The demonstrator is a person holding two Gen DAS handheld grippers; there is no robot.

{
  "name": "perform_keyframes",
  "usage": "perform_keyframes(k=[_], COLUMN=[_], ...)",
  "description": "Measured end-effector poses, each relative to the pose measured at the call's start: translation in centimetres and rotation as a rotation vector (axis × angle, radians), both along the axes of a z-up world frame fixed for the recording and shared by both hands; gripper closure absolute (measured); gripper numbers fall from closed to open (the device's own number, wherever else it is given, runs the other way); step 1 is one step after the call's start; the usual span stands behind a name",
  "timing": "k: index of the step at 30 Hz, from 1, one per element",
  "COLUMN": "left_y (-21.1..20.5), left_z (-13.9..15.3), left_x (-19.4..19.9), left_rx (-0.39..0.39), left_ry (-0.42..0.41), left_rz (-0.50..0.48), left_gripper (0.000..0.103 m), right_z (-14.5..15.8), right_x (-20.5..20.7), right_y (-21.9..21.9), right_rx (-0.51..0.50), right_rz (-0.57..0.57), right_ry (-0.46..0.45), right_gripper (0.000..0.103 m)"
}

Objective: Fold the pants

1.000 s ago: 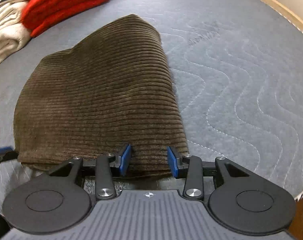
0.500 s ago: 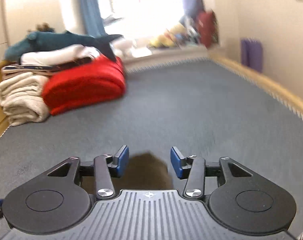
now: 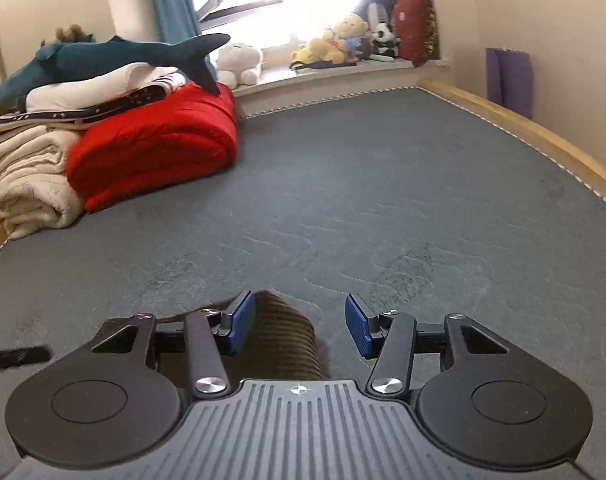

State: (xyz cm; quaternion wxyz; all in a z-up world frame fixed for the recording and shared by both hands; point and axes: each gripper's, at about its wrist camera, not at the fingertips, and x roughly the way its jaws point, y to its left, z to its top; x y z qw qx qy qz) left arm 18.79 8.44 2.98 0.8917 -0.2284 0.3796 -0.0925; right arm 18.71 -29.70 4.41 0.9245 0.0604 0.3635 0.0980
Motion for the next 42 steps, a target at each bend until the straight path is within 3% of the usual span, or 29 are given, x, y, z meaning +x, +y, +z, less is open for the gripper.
perform_keyframes(k=[5,6,8,10,11,12,14,15,17,21,25,30,31,33,35,37,39,42], left_y=[2.0,2.4,2.9,3.0,2.9,2.8,3.4,4.0,4.9,6.4,6.2,1.8,0.7,-1.4,-0.4,0.6,0.5,-0.1], left_z=[-3.9,-4.5,-6.0,-7.0,-7.1,-6.7,-4.9,-3.7,-3.0,-5.3,-0.9,1.3,0.8,-2.6,-4.6,-3.0,-1.0,0.5], left_x=[4.7,5.3,6.7,7.6,7.9,7.9,6.9,5.9,3.9,3.6,1.8,-1.4,-1.9,-2.5,-3.0,-2.4,-3.0,-5.7], left_rx=[-0.103,-0.131,-0.216,-0.257,-0.239,-0.212,-0.19,-0.181,-0.168,-0.106,0.014,0.183,0.249,0.413,0.391,0.341,0.374,0.346], left_ry=[0.1,0.111,0.157,0.187,0.183,0.166,0.067,0.011,-0.014,0.105,-0.027,-0.061,-0.068,0.001,0.014,0.051,0.01,-0.02], left_rz=[0.115,0.127,0.119,0.112,0.103,0.081,0.051,0.055,0.101,0.146,0.173,-0.034,-0.085,-0.188,-0.162,-0.124,-0.095,-0.126], left_gripper=[0.06,0.052,0.044,0.044,0.054,0.074,0.078,0.078,0.078,0.067,0.059,0.066,0.067,0.066,0.065,0.065,0.065,0.065], right_z=[-1.0,-1.2,-1.6,-1.9,-2.0,-2.2,-2.6,-2.8,-3.3,-4.4,-6.1,-9.2,-9.9,-11.5,-12.9,-13.9,-14.2,-13.8], right_x=[1.5,1.9,2.9,3.7,4.1,4.5,5.2,5.5,5.9,6.8,7.8,9.3,9.6,10.2,10.6,10.9,11.0,10.8], right_y=[1.3,1.4,1.6,1.7,1.7,1.7,1.8,1.8,1.9,3.2,4.9,7.1,7.3,7.5,7.3,7.4,7.8,8.1], right_rx=[-0.023,-0.017,-0.002,0.02,0.036,0.051,0.072,0.081,0.107,0.112,0.055,-0.051,-0.078,-0.118,-0.124,-0.114,-0.152,-0.171], right_rz=[0.034,0.032,0.026,0.01,0.002,-0.007,-0.028,-0.039,-0.057,-0.046,-0.027,0.012,0.008,-0.02,-0.062,-0.071,-0.078,-0.082], right_ry=[0.041,0.048,0.069,0.093,0.104,0.117,0.14,0.149,0.168,0.207,0.242,0.291,0.293,0.303,0.317,0.33,0.319,0.312], right_gripper=[0.05,0.05,0.05,0.05,0.05,0.05,0.05,0.05,0.05,0.05,0.05,0.05,0.048,0.047,0.047,0.048,0.048,0.048])
